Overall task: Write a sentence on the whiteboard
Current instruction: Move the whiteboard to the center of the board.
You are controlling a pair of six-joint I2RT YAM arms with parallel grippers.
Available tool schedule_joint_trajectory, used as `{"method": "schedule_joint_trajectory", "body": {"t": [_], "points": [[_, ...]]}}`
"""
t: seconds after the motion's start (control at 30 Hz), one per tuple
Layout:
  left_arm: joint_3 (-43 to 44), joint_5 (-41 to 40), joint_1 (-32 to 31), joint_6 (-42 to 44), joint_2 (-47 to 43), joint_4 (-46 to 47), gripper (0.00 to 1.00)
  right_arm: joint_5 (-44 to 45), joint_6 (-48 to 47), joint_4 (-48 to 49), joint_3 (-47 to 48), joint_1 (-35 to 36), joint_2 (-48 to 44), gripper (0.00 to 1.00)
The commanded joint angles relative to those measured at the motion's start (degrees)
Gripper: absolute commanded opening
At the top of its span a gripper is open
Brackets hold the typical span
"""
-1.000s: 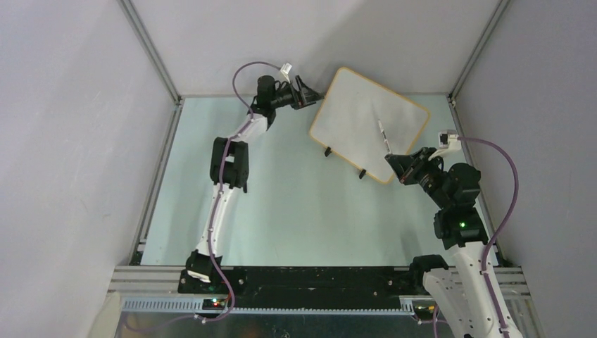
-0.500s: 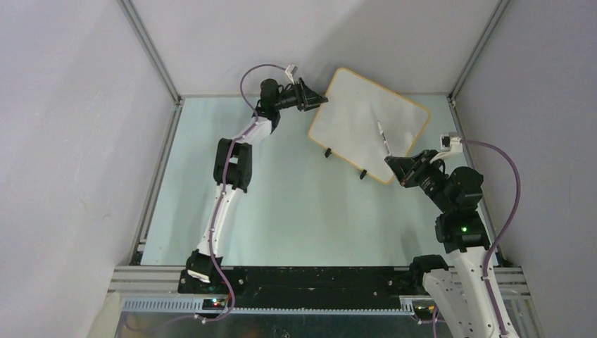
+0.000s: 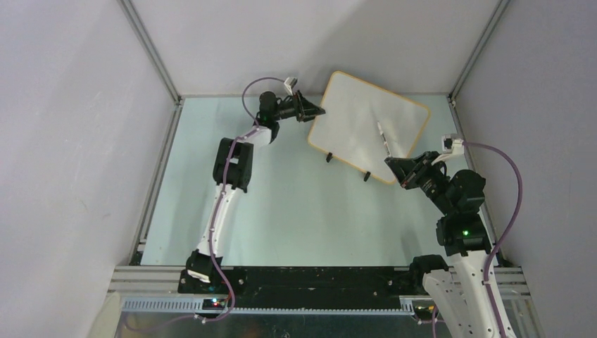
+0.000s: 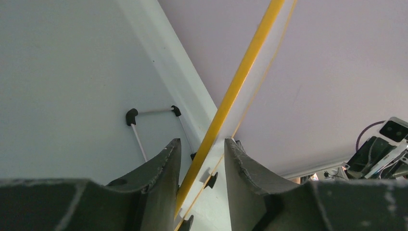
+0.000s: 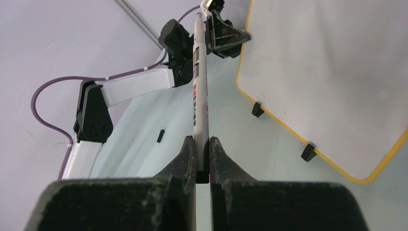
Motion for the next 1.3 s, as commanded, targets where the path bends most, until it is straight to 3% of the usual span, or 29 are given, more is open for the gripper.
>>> {"method": "schedule_joint_trajectory", "body": {"t": [0.0,0.27,0.6,0.9,1.03,1.27], "points": [[-2.76,2.15,0.73,-6.83,-2.96,13.17,0.41,-1.30,1.11,1.21,2.32,-0.17,-0.64,0.00],[-12.36,3.39,1.07,-11.39,-7.27,22.42,0.25,-1.83,1.67,1.24,2.29,-0.19,-0.77,0.00],[-19.34,3.38,2.15,-17.50,-9.55,33.36,0.13,-2.15,1.46,0.05,2.34,-0.21,-1.87,0.00],[-35.06,5.76,4.67,-13.66,-17.83,37.90,0.02,-2.42,1.18,-0.60,2.28,-0.25,-2.05,0.00],[-40.08,4.97,6.46,-16.22,-20.12,43.55,0.00,-2.44,1.14,-0.44,2.26,-0.23,-1.89,0.00],[-41.52,7.27,8.16,-16.49,-20.84,44.39,0.00,-2.63,1.02,-1.13,2.26,-0.19,-1.96,0.00]]}}
